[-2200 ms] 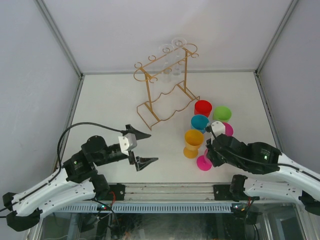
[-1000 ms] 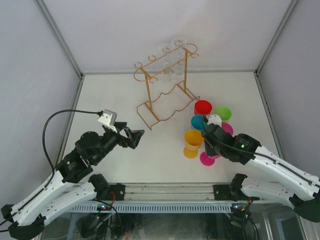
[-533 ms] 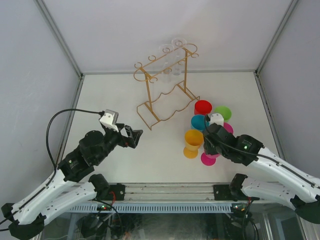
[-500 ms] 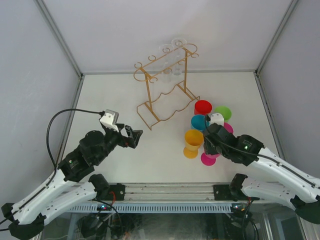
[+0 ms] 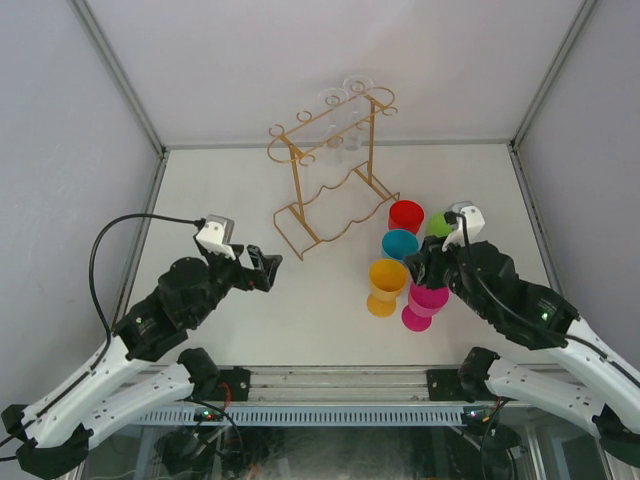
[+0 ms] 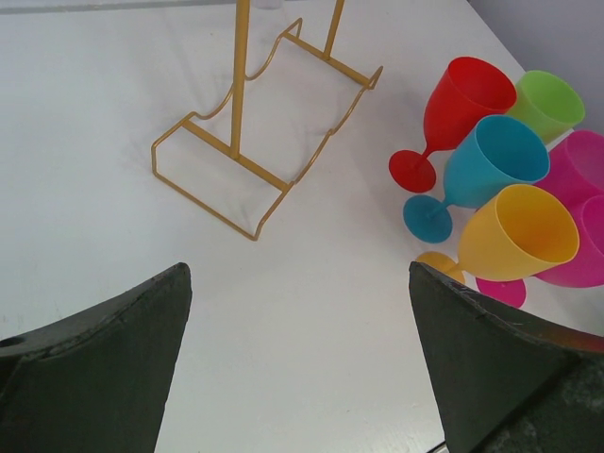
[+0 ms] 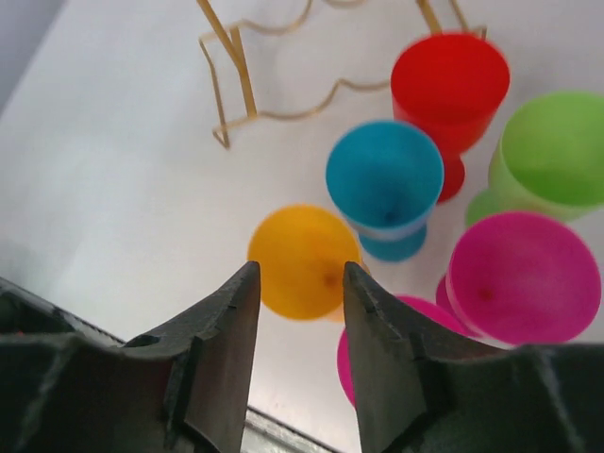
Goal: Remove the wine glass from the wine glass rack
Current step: Place the wine glass at the center of the board, then move the wine rack to the center of the board.
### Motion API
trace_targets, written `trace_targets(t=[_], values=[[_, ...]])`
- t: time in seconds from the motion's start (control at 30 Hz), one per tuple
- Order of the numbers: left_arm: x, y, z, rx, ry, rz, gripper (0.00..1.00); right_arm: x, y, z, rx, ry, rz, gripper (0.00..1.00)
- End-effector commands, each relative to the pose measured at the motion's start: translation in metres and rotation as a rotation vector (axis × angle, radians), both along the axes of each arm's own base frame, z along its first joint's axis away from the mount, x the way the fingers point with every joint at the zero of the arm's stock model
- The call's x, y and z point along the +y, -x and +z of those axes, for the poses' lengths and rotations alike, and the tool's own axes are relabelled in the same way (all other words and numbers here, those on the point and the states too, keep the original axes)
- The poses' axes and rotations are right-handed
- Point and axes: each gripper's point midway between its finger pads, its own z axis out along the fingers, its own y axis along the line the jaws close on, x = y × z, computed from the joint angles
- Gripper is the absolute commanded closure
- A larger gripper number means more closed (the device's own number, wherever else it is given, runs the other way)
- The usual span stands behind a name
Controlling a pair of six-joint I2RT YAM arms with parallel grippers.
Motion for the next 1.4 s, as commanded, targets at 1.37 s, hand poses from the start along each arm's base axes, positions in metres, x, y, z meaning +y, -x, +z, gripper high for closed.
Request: trace_targets(t=[1.37], values=[[-0.005,-0.016,0.037,0.052,0.168,0.068,0.0,0.026,-0.313,0.183,-0.249,-0.184,-0.276,0.39]])
